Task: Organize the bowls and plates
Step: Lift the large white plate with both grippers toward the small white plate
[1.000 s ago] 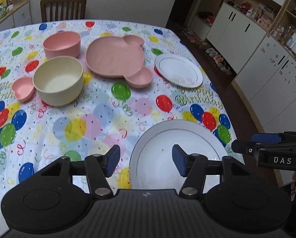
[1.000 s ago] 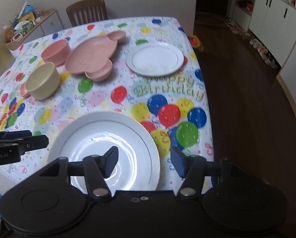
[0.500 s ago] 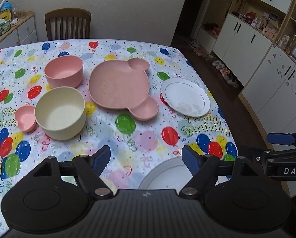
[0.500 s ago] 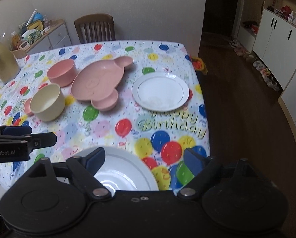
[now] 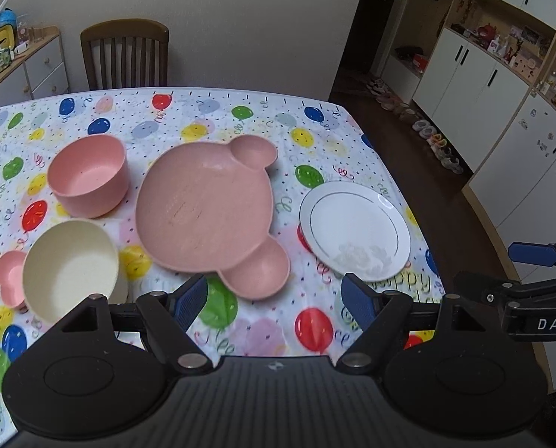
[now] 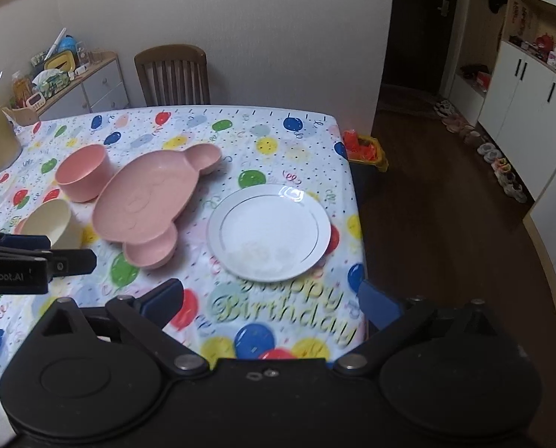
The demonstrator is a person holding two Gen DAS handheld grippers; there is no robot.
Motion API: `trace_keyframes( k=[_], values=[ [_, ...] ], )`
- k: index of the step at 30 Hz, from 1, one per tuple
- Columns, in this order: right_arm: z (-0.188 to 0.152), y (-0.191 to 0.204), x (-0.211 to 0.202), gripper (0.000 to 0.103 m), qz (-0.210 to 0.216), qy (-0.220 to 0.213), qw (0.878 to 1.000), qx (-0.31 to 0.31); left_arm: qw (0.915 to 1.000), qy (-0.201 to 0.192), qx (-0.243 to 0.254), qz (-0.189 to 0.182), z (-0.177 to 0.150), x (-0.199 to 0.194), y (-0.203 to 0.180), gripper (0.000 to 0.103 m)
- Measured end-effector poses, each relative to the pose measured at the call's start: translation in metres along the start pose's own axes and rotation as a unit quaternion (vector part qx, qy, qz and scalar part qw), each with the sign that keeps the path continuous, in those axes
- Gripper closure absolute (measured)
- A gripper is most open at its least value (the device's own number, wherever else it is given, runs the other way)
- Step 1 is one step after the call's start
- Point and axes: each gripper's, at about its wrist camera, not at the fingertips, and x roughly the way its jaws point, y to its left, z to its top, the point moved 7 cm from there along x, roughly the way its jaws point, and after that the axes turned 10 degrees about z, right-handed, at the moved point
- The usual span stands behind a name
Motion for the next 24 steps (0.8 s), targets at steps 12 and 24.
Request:
trace_keyframes(
  k=[12, 24],
  values=[
    [0.031, -0.058, 0.07, 0.007, 0.002, 0.055, 0.998, 0.007, 0.999, 0.025, 0.033, -0.018, 0.034, 0.066, -0.041, 0.024],
    [0.038, -0.082, 0.135, 0.024, 0.032, 0.18, 0.982, 0.053, 0.9954, 0.086, 0.043, -0.01, 0.045, 0.115, -0.058, 0.026]
  ],
)
